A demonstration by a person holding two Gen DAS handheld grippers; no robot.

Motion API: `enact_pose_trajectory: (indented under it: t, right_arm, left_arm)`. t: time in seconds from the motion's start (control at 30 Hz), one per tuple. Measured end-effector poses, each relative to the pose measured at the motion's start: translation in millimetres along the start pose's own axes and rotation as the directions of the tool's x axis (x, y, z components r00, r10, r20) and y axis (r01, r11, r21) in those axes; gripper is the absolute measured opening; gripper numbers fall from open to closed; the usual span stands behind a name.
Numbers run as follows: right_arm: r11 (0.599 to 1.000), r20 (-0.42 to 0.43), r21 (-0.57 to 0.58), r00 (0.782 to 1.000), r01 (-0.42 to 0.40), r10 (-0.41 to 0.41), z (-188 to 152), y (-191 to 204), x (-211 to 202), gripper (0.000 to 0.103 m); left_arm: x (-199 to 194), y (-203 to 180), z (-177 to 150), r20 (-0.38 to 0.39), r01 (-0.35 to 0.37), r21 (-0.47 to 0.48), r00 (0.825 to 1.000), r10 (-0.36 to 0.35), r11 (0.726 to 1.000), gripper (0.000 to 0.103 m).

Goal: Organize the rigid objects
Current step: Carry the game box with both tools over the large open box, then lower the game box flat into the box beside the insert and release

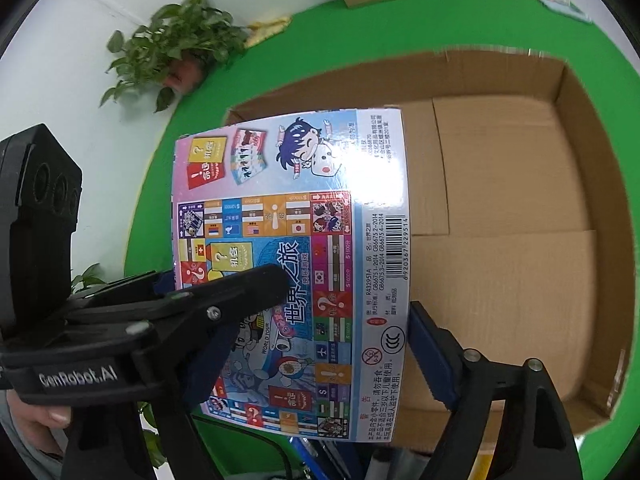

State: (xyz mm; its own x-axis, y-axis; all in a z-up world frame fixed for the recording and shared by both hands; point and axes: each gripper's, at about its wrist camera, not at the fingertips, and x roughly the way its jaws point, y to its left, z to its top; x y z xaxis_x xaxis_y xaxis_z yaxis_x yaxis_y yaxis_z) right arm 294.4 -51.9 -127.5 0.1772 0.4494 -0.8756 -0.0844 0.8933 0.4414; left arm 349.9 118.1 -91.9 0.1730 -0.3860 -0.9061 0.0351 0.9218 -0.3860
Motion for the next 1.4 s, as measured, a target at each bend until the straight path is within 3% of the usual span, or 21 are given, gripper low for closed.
enact_pose_trajectory:
  t: [0.17, 0.27, 0.3, 0.33, 0.4, 0.53, 0.73, 0.87, 1.03, 1.13, 1.17, 1.2, 1.27, 1.4]
  right_arm:
    - [0.997, -0.047, 0.071, 0.999, -0.009, 0.013, 0.0, -24.6, 39.9, 0.079]
    - [0.993, -0.099, 0.114, 0.995, 0.028, -0.017, -5.6, -40.8, 65.2, 0.063]
    - [0.993, -0.128, 0.111, 0.991, 0.045, -0.031, -7.5, -43.5, 75.1, 0.053]
    - [0.993, -0.164, 0.100, 0.986, 0.057, -0.040, -9.3, -46.2, 85.5, 0.053]
    - [0.995, -0.202, 0.084, 0.979, 0.052, -0.034, -12.8, -45.9, 100.5, 0.055]
    - [0.996, -0.169, 0.078, 0.985, 0.050, -0.036, -3.3, -44.1, 107.5, 0.056]
    - [0.997, -0.131, 0.058, 0.991, 0.044, -0.036, 24.2, -41.2, 124.3, 0.062]
    - [0.996, -0.154, -0.057, 0.985, 0.064, -0.072, 20.4, -18.3, 131.3, 0.061]
    - [0.997, -0.218, -0.077, 0.975, 0.028, -0.044, 23.6, -18.1, 135.1, 0.061]
    - [0.997, -0.154, -0.058, 0.986, 0.058, -0.067, 31.3, -24.2, 121.7, 0.064]
    - [0.996, -0.110, -0.049, 0.991, 0.073, -0.078, 32.2, -23.8, 111.7, 0.072]
    - [0.995, -0.065, -0.042, 0.993, 0.093, -0.096, 27.9, -23.2, 97.1, 0.088]
    - [0.990, 0.044, -0.034, 0.990, 0.137, -0.135, 24.2, -16.5, 71.7, 0.102]
    - [0.977, 0.150, -0.075, 0.971, 0.200, -0.188, 2.1, 0.7, 35.2, 0.102]
  left_arm:
    - [30.8, 5.3, -1.3, -0.089, -0.033, 0.024, 0.995, 0.035, 0.999, 0.066]
    - [36.1, 9.1, -5.5, -0.118, -0.082, 0.032, 0.989, 0.085, 0.996, 0.064]
    - [32.7, 12.4, -8.1, -0.116, -0.051, 0.020, 0.992, 0.053, 0.999, 0.064]
    - [28.7, 15.7, -9.9, -0.114, -0.032, 0.005, 0.993, 0.032, 0.999, 0.064]
    - [14.8, 22.9, -15.3, -0.094, -0.031, -0.014, 0.995, 0.030, 0.999, 0.064]
    - [-10.4, 41.4, -17.1, -0.058, -0.042, -0.008, 0.997, 0.041, 0.999, 0.064]
    - [-10.1, 53.6, -39.6, -0.117, -0.066, 0.036, 0.991, 0.069, 0.997, 0.063]
    - [-6.6, 54.0, -55.2, -0.157, -0.045, 0.040, 0.986, 0.050, 0.998, 0.055]
    - [-6.7, 50.8, -69.2, -0.177, -0.051, 0.057, 0.982, 0.061, 0.997, 0.053]
    - [-16.8, 49.7, -72.7, -0.139, -0.074, 0.070, 0.987, 0.084, 0.995, 0.053]
    - [-24.1, 49.2, -72.4, -0.109, -0.099, 0.081, 0.988, 0.108, 0.992, 0.053]
    - [-31.9, 47.4, -73.0, -0.070, -0.124, 0.091, 0.989, 0.131, 0.988, 0.053]
    - [-44.3, 42.8, -73.3, 0.002, -0.153, 0.110, 0.988, 0.154, 0.982, 0.054]
    - [-64.2, 38.6, -71.7, 0.106, -0.221, 0.116, 0.972, 0.209, 0.968, 0.066]
